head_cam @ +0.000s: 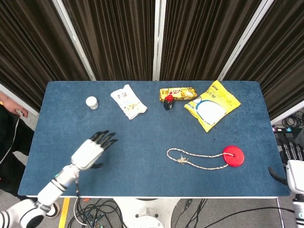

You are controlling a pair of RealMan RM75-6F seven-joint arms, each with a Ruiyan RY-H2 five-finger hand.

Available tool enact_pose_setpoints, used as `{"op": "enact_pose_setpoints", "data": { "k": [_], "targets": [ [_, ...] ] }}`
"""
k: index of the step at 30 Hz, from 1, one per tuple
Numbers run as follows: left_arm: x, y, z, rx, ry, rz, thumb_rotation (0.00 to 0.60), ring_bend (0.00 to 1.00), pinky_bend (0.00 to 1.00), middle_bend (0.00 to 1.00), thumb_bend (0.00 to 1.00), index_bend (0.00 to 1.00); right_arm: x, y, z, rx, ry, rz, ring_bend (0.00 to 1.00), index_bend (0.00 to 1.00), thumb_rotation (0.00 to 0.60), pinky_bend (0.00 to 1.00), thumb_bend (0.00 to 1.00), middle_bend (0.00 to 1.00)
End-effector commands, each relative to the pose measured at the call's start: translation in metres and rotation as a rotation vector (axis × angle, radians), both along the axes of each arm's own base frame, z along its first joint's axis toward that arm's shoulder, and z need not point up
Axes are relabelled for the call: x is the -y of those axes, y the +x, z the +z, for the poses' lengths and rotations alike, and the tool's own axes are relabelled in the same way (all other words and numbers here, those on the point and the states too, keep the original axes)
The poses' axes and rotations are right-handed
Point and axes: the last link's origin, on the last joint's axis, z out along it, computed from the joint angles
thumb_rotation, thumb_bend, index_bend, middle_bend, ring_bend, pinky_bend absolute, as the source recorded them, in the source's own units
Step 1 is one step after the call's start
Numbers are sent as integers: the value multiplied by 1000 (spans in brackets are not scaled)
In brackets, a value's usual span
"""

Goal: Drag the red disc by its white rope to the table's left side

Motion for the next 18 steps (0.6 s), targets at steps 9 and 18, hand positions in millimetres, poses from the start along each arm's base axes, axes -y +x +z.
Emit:
{"op": "enact_pose_setpoints", "data": {
  "k": [9, 18],
  "targets": [
    [-22, 109, -102, -7, -247, -272, 600, 0, 176, 60, 60, 127, -3, -14, 2, 43, -16, -37, 0, 0, 600, 0, 164, 0],
    [-30, 138, -137, -15, -312, -295, 600, 0, 176, 62, 60, 127, -3, -19, 3, 67, -28, -40, 0, 0, 600, 0, 164, 0]
  ]
}}
